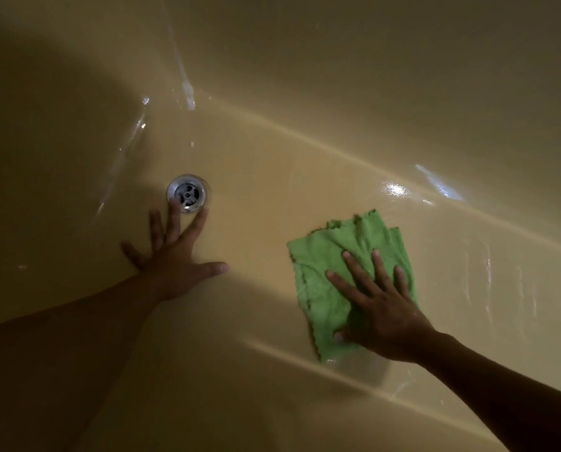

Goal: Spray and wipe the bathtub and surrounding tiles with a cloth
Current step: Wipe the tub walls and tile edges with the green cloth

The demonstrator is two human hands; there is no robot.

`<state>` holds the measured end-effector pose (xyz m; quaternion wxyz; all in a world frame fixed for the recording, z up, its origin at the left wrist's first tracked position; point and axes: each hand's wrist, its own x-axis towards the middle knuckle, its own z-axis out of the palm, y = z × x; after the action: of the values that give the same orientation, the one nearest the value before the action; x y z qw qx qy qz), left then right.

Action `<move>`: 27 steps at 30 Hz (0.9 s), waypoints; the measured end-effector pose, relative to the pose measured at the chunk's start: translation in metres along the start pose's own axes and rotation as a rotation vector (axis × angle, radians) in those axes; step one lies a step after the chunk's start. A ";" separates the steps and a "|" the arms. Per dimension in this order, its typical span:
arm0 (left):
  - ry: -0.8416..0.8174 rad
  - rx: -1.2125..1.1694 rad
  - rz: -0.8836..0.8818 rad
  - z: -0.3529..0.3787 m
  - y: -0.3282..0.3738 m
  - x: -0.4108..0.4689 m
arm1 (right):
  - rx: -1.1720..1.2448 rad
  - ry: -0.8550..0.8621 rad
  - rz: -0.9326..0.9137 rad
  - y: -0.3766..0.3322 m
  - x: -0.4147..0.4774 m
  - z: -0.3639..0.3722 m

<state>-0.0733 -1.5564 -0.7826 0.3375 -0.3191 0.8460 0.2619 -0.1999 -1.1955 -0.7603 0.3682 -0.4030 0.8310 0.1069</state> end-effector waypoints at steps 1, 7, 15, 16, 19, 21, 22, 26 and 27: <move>0.007 -0.001 -0.019 0.000 -0.001 0.000 | 0.010 0.001 0.037 0.012 -0.003 -0.001; 0.024 0.050 -0.074 -0.005 -0.009 -0.002 | 0.124 0.085 0.246 0.060 0.030 -0.033; 0.009 0.062 -0.081 -0.007 -0.011 0.002 | 0.205 0.311 0.398 0.021 0.118 -0.083; 0.005 0.066 -0.082 -0.007 -0.010 0.002 | 0.184 0.325 0.393 0.011 0.126 -0.087; 0.005 0.063 -0.093 -0.009 -0.007 0.001 | 0.126 0.340 0.325 -0.016 0.146 -0.095; 0.018 0.047 -0.106 -0.010 -0.005 0.000 | 0.068 0.332 0.246 -0.034 0.154 -0.097; 0.025 0.041 -0.114 -0.010 -0.003 -0.001 | 0.035 0.322 0.199 -0.042 0.156 -0.097; 0.016 0.030 -0.135 -0.014 0.002 0.001 | -0.093 0.263 -0.007 -0.065 0.148 -0.089; 0.003 0.031 -0.135 -0.016 0.003 0.002 | -0.114 0.242 -0.057 -0.067 0.141 -0.085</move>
<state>-0.0828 -1.5656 -0.7734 0.3580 -0.3707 0.8270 0.2246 -0.2510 -1.3632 -0.7913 0.2444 -0.4565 0.8503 0.0941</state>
